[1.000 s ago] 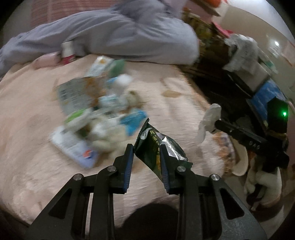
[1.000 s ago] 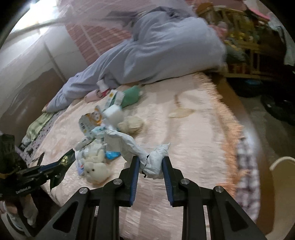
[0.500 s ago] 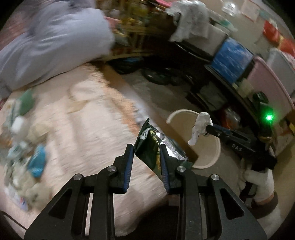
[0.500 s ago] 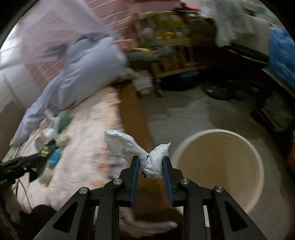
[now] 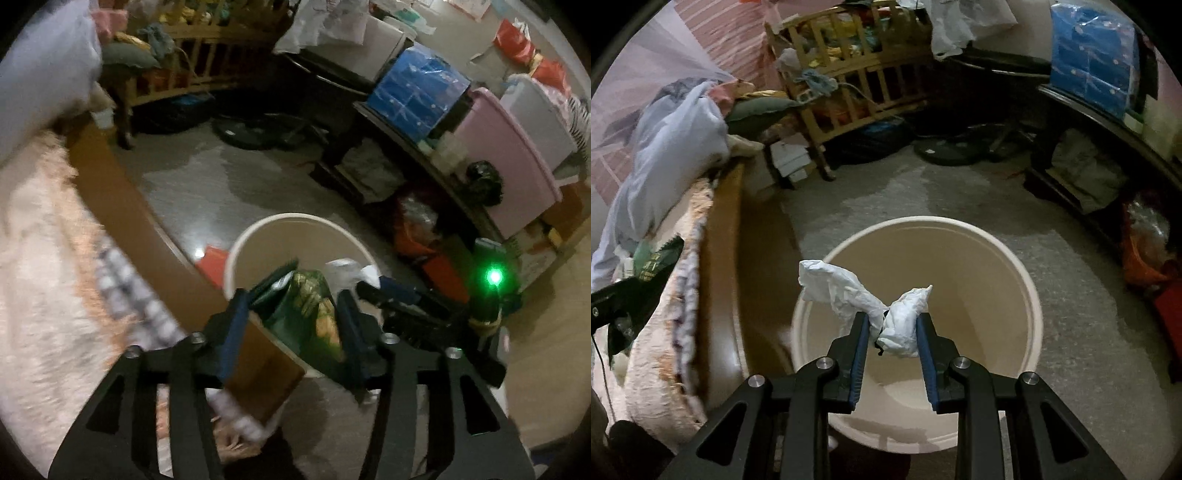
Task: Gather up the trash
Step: 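Open both tools to drop the wrapper and tissue into the bucket, then move both tools back over the trash pile on the bed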
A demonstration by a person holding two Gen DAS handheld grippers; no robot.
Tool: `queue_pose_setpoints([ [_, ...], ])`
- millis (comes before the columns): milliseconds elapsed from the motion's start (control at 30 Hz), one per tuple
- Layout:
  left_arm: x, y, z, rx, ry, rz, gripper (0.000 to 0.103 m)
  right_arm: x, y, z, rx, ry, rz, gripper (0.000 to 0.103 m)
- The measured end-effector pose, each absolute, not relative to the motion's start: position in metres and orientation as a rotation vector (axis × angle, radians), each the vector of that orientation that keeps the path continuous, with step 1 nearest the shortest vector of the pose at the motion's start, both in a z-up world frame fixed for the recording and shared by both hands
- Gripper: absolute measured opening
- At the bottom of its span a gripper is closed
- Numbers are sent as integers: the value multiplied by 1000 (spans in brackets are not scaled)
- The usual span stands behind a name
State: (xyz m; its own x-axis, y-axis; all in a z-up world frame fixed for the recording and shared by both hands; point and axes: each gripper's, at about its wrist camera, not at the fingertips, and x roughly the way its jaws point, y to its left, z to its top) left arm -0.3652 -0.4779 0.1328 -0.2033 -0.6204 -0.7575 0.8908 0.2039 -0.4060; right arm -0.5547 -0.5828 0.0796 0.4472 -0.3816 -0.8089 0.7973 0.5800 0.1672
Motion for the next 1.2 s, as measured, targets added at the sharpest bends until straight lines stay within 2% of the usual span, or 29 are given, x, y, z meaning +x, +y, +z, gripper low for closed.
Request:
queue_pose_setpoints([
  [67, -365, -484, 129, 313, 1113, -1421, 52, -559, -586, 79, 583, 802, -809, 43],
  [400, -344, -464, 131, 313, 1102, -1329, 52, -563, -589, 71, 622, 801, -811, 44],
  [600, -339, -431, 143, 392, 958, -1243, 52, -545, -573, 70, 616, 812, -766, 44],
  [833, -320, -385, 147, 418, 881, -1140, 52, -517, -542, 82, 573, 817, -701, 45],
  [933, -308, -366, 149, 407, 869, -1087, 52, -501, -527, 91, 547, 815, -665, 52],
  [1000, -301, -355, 151, 400, 865, -1059, 52, -490, -515, 97, 525, 816, -640, 61],
  [1200, -280, -313, 152, 373, 851, -973, 52, -450, -476, 113, 468, 825, -534, 62],
])
